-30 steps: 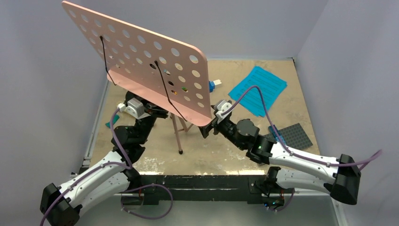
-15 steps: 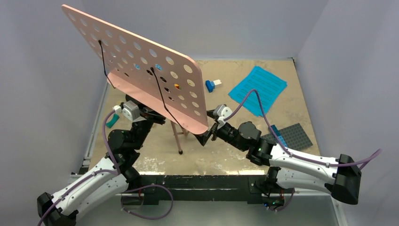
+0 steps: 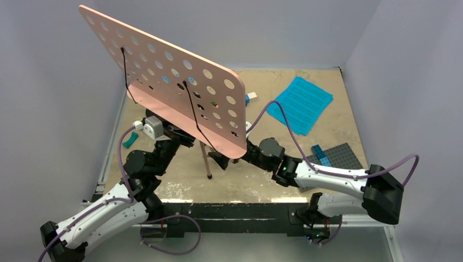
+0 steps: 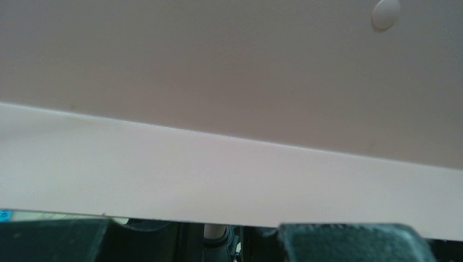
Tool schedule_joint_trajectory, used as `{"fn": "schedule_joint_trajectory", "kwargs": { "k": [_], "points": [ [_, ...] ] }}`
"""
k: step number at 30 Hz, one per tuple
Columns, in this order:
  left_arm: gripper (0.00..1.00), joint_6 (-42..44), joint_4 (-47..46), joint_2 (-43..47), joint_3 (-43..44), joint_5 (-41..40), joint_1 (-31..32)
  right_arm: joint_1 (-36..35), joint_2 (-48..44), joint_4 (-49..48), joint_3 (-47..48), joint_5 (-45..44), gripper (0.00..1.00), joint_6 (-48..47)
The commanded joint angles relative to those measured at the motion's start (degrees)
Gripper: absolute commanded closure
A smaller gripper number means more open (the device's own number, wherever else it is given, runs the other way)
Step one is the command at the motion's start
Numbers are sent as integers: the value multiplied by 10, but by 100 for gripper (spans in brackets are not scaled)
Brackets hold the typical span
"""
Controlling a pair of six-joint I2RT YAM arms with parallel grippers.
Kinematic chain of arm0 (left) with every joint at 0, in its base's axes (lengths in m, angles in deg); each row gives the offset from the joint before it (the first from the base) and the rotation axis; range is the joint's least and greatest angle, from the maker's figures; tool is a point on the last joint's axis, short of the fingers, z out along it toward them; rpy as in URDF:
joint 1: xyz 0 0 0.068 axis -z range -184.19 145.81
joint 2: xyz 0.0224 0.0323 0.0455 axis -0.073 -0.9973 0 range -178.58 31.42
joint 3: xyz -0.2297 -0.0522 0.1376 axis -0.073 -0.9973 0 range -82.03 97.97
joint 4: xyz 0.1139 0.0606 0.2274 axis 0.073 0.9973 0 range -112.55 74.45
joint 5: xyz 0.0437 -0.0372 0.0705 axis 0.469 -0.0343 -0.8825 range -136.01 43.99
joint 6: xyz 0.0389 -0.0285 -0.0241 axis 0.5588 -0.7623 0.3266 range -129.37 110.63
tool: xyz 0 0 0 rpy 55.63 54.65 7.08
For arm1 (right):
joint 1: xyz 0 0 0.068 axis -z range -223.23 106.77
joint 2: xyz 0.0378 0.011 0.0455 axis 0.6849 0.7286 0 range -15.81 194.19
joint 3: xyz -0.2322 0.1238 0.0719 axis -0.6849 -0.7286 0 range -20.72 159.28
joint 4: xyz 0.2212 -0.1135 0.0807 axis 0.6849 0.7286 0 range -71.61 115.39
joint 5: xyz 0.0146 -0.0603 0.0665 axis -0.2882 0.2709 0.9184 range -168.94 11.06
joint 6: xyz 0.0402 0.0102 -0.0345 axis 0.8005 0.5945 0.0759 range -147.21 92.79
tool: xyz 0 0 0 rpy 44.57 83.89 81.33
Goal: Pack up the instrument practice props
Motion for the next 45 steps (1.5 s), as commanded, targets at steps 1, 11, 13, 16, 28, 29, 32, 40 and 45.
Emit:
{"fn": "schedule_joint_trajectory", "kwargs": {
  "k": [1, 11, 13, 16, 28, 29, 32, 40, 45],
  "points": [
    [100, -22, 185, -13, -46, -2, 9, -1, 24, -70, 43, -22, 1, 5],
    [100, -13, 158, -22, -44, 8, 9, -2, 86, -77, 97, -12, 1, 6],
    [100, -10, 159, -22, -42, 10, 9, -1, 100, -89, 100, -17, 1, 1],
    [100, -7, 159, -21, -39, 3, 9, -1, 119, -93, 107, -21, 1, -8],
    [100, 0, 134, -33, -35, 27, 9, -19, 163, -109, 103, -55, 18, -51],
    [100, 0, 130, -34, -35, 28, 10, -20, 164, -109, 102, -56, 23, -55],
    [100, 0, 122, -37, -33, 32, 9, -23, 167, -111, 100, -60, 39, -63],
    [100, -3, 96, -39, -36, 40, 10, -28, 176, -121, 103, -87, 27, -86],
    [100, -5, 79, -33, -43, 43, 10, -30, 187, -122, 115, -123, 17, -94]
  ]
}}
